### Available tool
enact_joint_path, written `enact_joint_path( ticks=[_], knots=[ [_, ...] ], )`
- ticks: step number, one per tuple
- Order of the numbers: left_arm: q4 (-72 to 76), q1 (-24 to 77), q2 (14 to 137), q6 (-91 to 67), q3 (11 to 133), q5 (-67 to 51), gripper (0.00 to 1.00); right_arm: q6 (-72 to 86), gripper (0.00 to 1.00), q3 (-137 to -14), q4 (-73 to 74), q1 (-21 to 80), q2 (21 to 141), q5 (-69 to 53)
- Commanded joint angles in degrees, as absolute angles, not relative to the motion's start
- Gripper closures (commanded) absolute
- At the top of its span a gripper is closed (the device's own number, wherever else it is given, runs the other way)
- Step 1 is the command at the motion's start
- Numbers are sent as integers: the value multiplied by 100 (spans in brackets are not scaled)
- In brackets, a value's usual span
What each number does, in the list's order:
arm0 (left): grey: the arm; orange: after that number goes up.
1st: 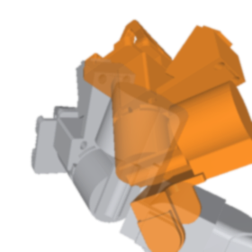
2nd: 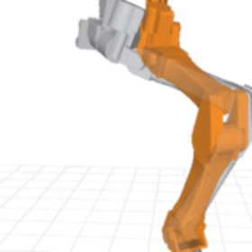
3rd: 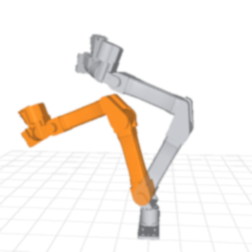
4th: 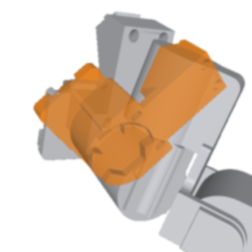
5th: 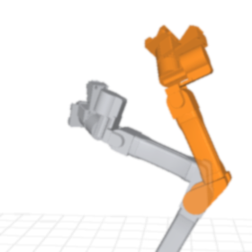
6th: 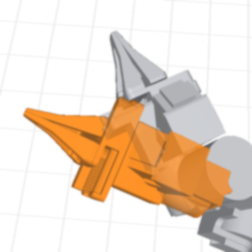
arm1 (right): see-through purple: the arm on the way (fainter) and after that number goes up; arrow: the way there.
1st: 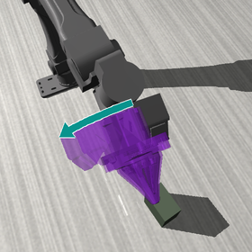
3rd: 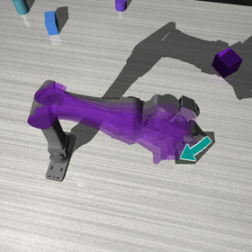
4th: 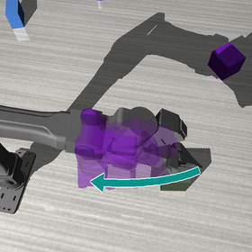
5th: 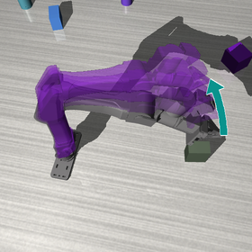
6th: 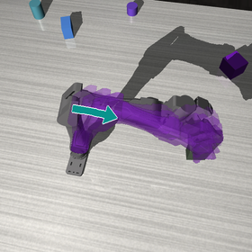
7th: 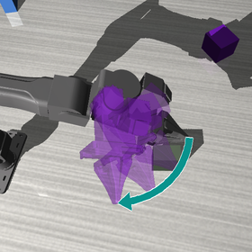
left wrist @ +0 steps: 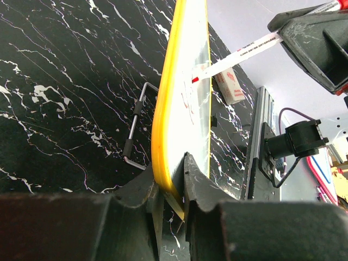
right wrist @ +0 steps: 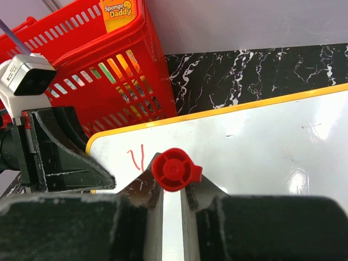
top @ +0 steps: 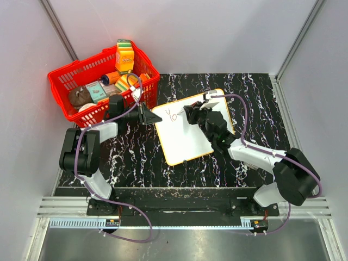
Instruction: Write a sentence on the whiteboard
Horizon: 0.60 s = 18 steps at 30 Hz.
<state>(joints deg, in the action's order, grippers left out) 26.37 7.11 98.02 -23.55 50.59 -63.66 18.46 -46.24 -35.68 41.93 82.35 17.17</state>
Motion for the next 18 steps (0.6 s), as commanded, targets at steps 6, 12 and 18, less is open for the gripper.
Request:
enact_joint_path(
  ticks=[6, 12, 18],
  knots=[
    [2303, 975, 10037, -1169, 4966, -6135, 100, 1925, 100, -4421, -3384, 4157, 7884, 1705],
    [2303, 967, 10046, -1169, 4957, -6135, 100, 1951, 100, -4342, -3313, 4149, 7831, 1670],
    [2303, 984, 10046, -1169, 4957, -6126, 100, 1907, 100, -4359, -3278, 4157, 7849, 1907]
  ],
)
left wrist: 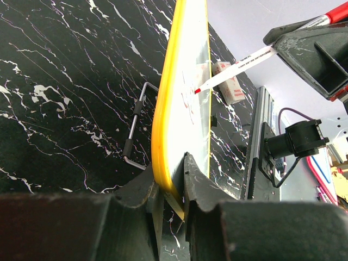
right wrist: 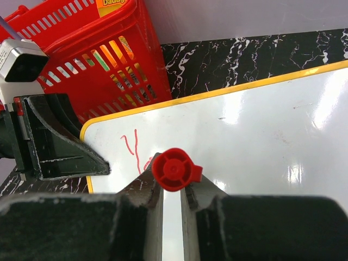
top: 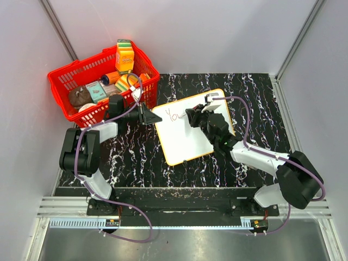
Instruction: Write a sentence on the whiteboard
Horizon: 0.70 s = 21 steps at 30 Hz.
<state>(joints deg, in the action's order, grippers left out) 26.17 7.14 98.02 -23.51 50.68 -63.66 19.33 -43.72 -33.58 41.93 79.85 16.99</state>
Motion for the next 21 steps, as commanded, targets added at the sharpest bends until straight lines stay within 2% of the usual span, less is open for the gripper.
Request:
enact_joint_path(
  ticks=[1, 21],
  knots=[
    [2303, 984, 10046, -1169, 4966, -6135, 100, 1890, 100, -4377, -3287, 4149, 7866, 1968],
    [2285, 984, 10046, -1160, 4966, -6135, 100, 1828, 100, -4843, -3428, 4052, 8191, 2039]
  ],
)
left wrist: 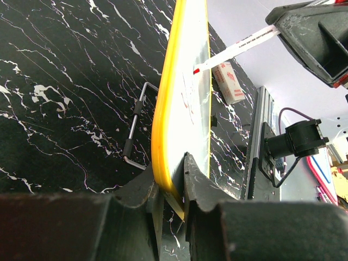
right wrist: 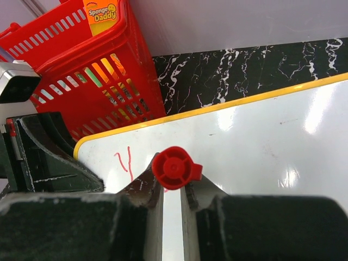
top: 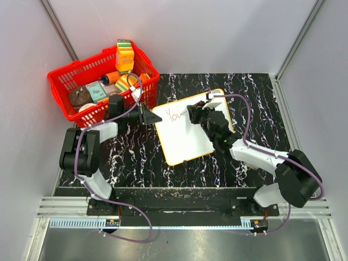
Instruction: Write a sentence on the whiteboard
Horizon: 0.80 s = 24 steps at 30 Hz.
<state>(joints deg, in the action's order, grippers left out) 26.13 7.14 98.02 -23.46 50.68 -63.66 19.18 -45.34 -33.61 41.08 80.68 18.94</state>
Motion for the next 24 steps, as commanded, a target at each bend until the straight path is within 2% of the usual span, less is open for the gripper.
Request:
enact_joint_path(
  ticks=[1, 24],
  knots=[
    [2285, 984, 10046, -1160, 4957, -6135, 100, 1828, 100, -4895, -3419, 4052, 8209, 2039],
    [2259, 984, 10037, -1143, 4966, -6144, 100, 1916, 100, -4518, -3155, 4034, 7963, 1863]
  ],
)
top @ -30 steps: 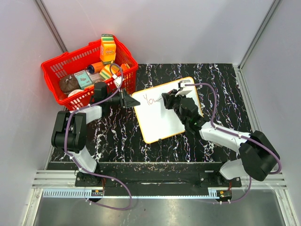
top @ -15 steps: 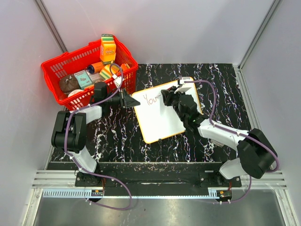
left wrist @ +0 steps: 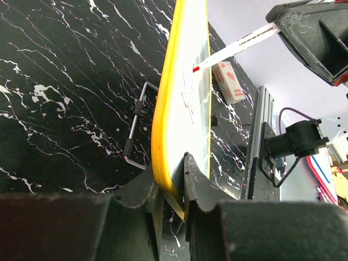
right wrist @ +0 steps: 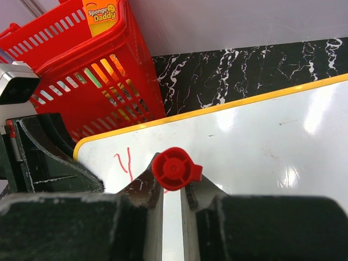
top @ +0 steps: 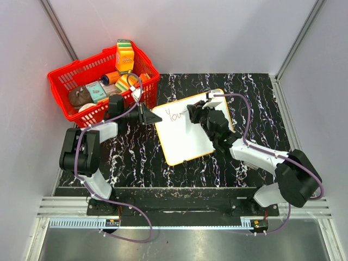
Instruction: Write a sentence on the whiteboard
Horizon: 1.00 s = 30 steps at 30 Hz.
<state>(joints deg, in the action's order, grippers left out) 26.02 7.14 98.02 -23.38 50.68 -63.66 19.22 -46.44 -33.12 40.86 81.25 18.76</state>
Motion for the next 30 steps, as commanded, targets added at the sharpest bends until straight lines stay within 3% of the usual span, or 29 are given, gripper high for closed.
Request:
enact_joint_path(
  ticks=[1, 20, 30],
  knots=[
    [2259, 984, 10028, -1143, 4957, -6135, 100, 1942, 100, -4500, -3155, 4034, 7963, 1855],
    [2241, 993, 10037, -1125, 4966, -6108, 100, 1960, 100, -4280, -3287, 3999, 7454, 2232],
    [2241, 993, 10037, -1125, 4975, -6126, 100, 1784, 100, -4842, -3313, 3964, 7778, 2109]
  ],
)
